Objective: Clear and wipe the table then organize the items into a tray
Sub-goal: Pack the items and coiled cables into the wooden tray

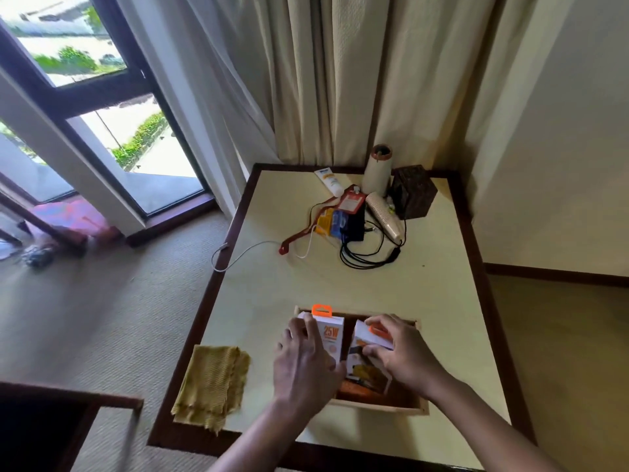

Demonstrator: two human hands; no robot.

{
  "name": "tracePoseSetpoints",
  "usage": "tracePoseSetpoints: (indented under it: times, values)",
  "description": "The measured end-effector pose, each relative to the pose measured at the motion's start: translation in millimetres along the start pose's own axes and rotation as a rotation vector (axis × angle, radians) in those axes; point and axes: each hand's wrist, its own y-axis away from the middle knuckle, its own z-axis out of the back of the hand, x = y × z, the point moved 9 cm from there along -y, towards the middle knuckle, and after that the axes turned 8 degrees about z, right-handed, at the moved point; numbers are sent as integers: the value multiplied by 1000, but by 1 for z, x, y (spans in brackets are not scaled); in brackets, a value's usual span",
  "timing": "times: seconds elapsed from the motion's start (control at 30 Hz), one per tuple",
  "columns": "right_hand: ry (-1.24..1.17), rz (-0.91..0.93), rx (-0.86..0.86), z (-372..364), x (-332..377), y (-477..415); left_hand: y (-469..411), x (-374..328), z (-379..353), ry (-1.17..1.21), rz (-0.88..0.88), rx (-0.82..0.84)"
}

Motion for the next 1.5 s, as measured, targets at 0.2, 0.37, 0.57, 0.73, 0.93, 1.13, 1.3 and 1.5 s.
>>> tracePoseSetpoints:
  times: [0.2,0.37,0.57,0.73,0.93,1.13,1.3,1.5]
  values:
    - [55,-40,-17,-14,-10,-12,-14,-20,-20,-435,-69,99]
    - [117,-49,-5,-18,-11,-10,-23,-17,-36,-585,-246,141]
    - [207,-129,-113,-28,-8,0,-32,-4,-49,-778,-336,163]
    - [144,-265,-163,-31,-28,2,-23,-11,-60,-673,-461,213]
    - [121,-387,-1,-45,-40,0,-37,-5,-52,-583,-481,267]
    - [223,-375,35,-53,-33,-8,-38,-7,-54,-550,-480,307]
    - [385,-342,60,-58,-27,-7,-39,-9,-53,-513,-469,340]
    - [550,-98,-99,-19,15,-18,-56,-29,-7,-397,-544,195]
